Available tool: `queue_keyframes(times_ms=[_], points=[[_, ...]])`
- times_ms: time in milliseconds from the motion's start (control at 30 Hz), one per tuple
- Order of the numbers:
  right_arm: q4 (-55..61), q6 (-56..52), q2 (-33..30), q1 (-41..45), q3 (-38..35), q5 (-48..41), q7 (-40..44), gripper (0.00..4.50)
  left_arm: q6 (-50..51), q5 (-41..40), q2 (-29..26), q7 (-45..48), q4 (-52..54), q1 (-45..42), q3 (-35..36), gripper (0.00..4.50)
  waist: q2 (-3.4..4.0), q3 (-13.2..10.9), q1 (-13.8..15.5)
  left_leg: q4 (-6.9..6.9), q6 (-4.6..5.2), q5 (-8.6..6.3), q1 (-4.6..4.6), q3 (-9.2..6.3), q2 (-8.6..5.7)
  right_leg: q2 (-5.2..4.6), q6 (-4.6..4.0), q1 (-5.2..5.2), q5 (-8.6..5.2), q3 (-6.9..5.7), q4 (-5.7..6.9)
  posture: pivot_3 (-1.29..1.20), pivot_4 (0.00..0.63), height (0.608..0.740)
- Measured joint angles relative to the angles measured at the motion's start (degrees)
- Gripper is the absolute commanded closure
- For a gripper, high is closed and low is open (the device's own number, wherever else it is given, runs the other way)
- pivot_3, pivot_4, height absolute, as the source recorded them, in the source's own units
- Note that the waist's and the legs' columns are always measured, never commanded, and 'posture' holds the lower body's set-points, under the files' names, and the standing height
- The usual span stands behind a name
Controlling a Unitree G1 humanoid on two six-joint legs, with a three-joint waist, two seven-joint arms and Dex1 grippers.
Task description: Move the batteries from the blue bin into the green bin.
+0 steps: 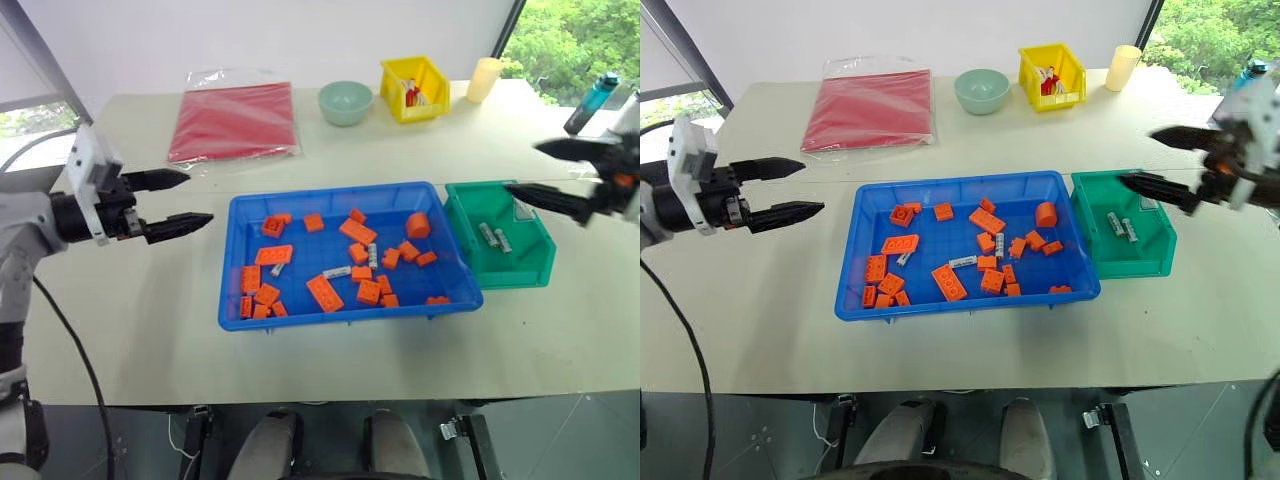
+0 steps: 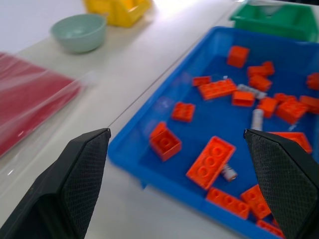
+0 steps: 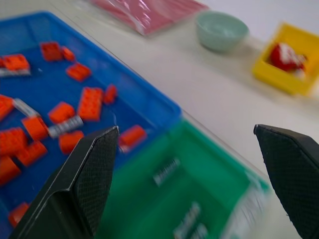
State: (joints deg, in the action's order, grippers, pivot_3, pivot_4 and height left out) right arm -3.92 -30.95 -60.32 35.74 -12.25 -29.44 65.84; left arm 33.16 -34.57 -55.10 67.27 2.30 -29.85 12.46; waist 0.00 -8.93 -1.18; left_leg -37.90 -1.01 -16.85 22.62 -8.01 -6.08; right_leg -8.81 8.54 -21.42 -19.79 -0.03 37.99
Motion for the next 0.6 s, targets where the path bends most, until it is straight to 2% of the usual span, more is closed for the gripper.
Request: queue_keyframes(times_ms=[200, 267, 367, 433, 600], points=[[6.31, -7.35, 15.06, 10.05, 16.55, 0.79, -2.96, 0.03, 1.37, -0.55, 0.82, 5.38, 1.24, -6.19, -7.14, 0.0, -0.13, -0.08, 0.0, -0.19, -0.01, 0.01, 0.41, -0.07, -0.03, 0.01, 0.01, -0.36, 0.0, -0.01, 0.18, 0.0, 0.15, 0.717], [5.98, -7.52, 19.94, 11.69, 21.17, 2.95, -4.18, 0.03, 1.34, -0.04, 2.05, 6.25, 0.98, -8.16, -9.21, 0.0, -0.18, -0.07, 0.09, -0.39, -0.02, 0.02, 0.85, -0.16, -0.08, 0.0, 0.01, -0.84, 0.01, -0.04, 0.44, 0.0, 0.15, 0.717], [2.99, -7.22, 28.46, 13.29, 28.37, 7.18, -6.6, 0.03, 1.47, 0.61, 4.48, 6.59, -0.01, -10.58, -12.21, 0.0, -0.24, -0.1, -0.21, -0.4, -0.05, 0.04, 0.95, -0.16, -0.1, -0.01, 0.01, -1.01, 0.01, -0.05, 0.59, 0.0, 0.15, 0.717], [0.19, -6.56, 32.5, 14.07, 31.11, 9.3, -7.7, 0.03, 1.91, 0.64, 4.61, 6.91, 0.02, -10.94, -12.8, 0.0, -0.26, -0.11, -0.81, -0.41, -0.05, 0.04, 0.97, -0.2, -0.14, -0.04, 0.01, -1.15, 0.01, -0.05, 1.06, 0.0, 0.15, 0.717], [-7.24, -2.91, 40.06, 15.26, 34.03, 13.6, -9.24, 0.03, 4.06, 0.28, 4.6, 7.07, 1.34, -11.07, -12.87, 0.0, -0.26, -0.11, -2.25, -0.35, -0.1, 0.07, 0.97, -0.23, -0.11, -0.01, 0.01, -1.24, 0.01, -0.05, 1.17, 0.0, 0.15, 0.717]])
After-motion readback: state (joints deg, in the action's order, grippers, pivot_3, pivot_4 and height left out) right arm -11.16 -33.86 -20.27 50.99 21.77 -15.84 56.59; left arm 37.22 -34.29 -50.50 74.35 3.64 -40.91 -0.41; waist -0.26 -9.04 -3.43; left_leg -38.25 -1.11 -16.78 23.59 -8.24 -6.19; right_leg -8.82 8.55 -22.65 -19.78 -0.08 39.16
